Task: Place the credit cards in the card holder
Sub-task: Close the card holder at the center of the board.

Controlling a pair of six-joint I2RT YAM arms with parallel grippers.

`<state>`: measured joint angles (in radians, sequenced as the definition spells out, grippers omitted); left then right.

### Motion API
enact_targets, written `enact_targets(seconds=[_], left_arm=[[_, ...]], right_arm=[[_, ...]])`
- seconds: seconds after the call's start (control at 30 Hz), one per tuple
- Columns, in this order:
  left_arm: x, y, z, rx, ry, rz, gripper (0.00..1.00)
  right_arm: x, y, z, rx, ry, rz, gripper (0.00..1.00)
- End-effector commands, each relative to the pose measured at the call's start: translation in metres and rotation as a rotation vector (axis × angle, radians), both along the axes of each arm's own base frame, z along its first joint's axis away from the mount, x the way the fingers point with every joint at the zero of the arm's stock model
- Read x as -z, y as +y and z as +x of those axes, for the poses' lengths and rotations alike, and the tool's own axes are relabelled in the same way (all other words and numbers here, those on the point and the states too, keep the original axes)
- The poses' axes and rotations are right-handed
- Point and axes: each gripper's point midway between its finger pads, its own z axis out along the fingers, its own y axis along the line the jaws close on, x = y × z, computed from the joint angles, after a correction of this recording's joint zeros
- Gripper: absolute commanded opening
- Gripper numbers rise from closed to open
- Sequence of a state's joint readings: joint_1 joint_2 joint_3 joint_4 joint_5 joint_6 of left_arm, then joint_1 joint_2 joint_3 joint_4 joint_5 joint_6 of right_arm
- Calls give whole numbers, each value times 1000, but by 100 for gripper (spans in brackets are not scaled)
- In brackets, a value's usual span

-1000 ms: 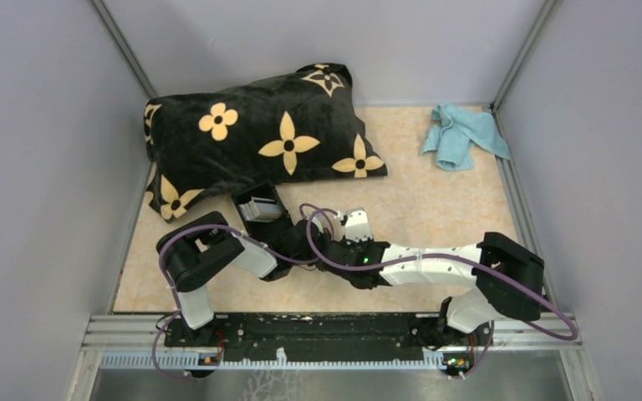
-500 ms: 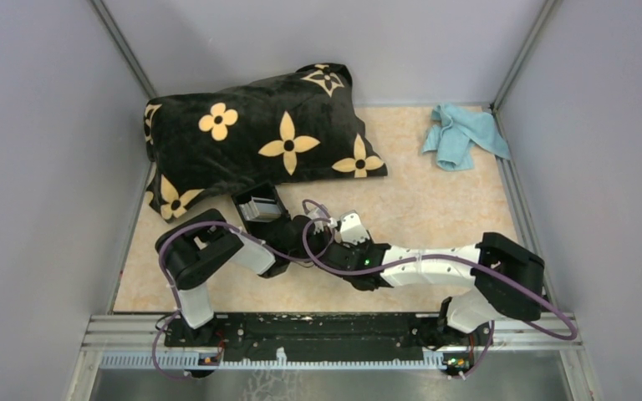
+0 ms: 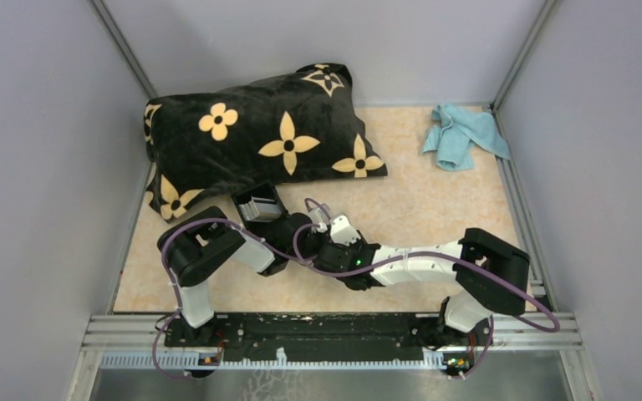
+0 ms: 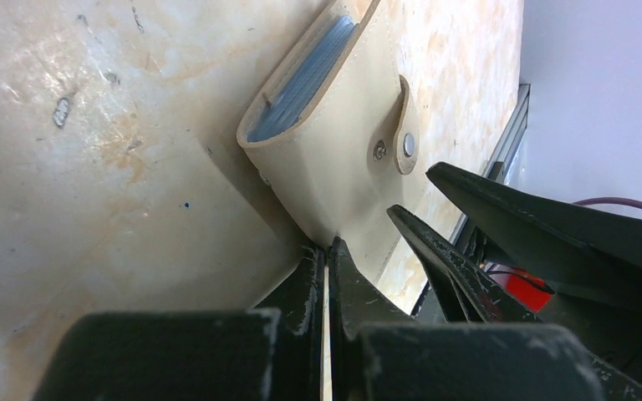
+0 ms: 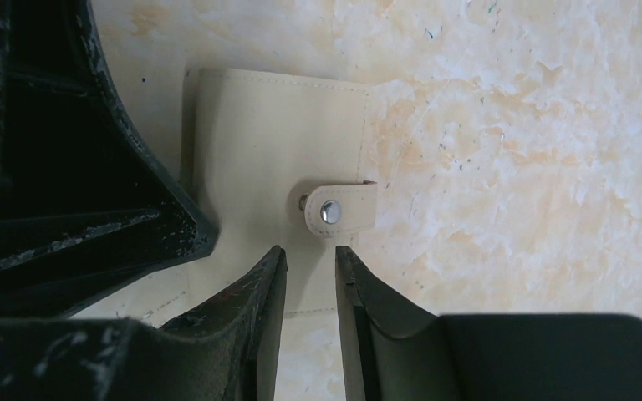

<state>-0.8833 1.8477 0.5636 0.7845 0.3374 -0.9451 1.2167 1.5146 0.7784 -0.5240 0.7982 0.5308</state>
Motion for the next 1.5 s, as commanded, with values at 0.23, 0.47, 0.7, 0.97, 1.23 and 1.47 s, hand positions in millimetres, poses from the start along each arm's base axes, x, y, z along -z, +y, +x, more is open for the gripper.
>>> enact_targets(seconds=[0.23, 0.47, 0.7, 0.97, 1.23, 1.47], left_arm=[[32, 17, -18, 47, 54, 69, 0], [31, 17, -17, 45, 58, 53, 0], [31, 16, -18, 50, 68, 34, 0], [30, 14, -18, 53, 68, 25, 0], [27, 12, -17, 56, 65, 17, 0], [27, 11, -17, 58, 66, 13, 0]], right_arm=[[-19, 22, 22, -19, -72, 2, 29], [-13, 16, 24, -9, -58, -23, 29], [-13, 15, 28, -4, -70, -26, 24], [-14, 10, 33, 5, -78, -48, 20], [-14, 8, 35, 12, -72, -52, 18], [-16, 8, 36, 13, -74, -64, 22]])
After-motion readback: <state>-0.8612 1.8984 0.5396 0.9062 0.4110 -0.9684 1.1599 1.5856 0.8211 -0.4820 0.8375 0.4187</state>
